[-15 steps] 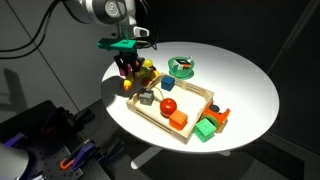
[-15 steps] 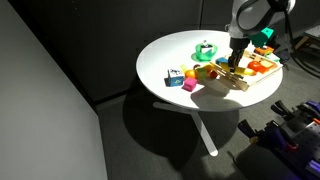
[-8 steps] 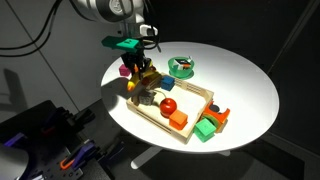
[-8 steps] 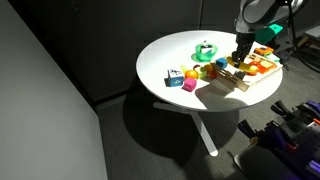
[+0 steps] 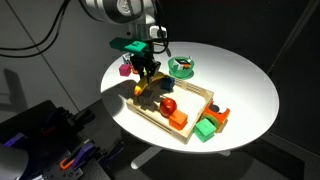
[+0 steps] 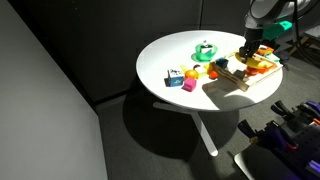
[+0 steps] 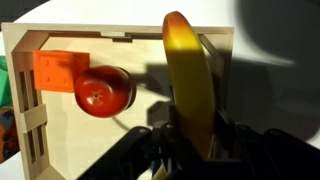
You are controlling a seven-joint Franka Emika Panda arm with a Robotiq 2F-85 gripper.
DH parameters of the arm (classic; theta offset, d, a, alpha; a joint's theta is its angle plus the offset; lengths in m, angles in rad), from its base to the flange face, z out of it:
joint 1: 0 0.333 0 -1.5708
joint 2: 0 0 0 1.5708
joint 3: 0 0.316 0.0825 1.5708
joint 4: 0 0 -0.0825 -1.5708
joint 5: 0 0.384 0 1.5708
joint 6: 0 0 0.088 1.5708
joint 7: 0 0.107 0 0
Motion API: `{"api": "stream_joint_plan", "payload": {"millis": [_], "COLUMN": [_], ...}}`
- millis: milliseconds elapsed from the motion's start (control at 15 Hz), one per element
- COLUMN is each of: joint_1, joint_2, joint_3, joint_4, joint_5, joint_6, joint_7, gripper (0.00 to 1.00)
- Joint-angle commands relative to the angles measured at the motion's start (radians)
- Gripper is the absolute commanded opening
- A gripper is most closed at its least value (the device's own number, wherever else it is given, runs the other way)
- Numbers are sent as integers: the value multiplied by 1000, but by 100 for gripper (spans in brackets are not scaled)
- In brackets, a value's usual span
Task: Pick up the banana and drop it in the wooden tray
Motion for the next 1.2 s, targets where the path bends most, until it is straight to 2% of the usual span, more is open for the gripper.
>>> {"api": "stream_joint_plan", "payload": {"millis": [0, 133, 200, 267, 333, 533, 600, 1133], "joint_1": [-22, -30, -34, -37, -37, -34, -34, -39], "joint_2": [17, 23, 22, 21, 18, 7, -1, -80], "joint_3": [-11, -14, -12, -10, -8, -3, 2, 51], "joint_4": [37, 39, 35, 31, 26, 8, -4, -89], "joint_5": [15, 15, 17, 18, 16, 6, 6, 12], "joint_6": [-20, -16, -10, -5, 0, 15, 22, 5], "joint_7": [3, -1, -15, -22, -28, -45, -64, -288], "gripper": [15, 15, 65, 66, 72, 96, 100, 100]}}
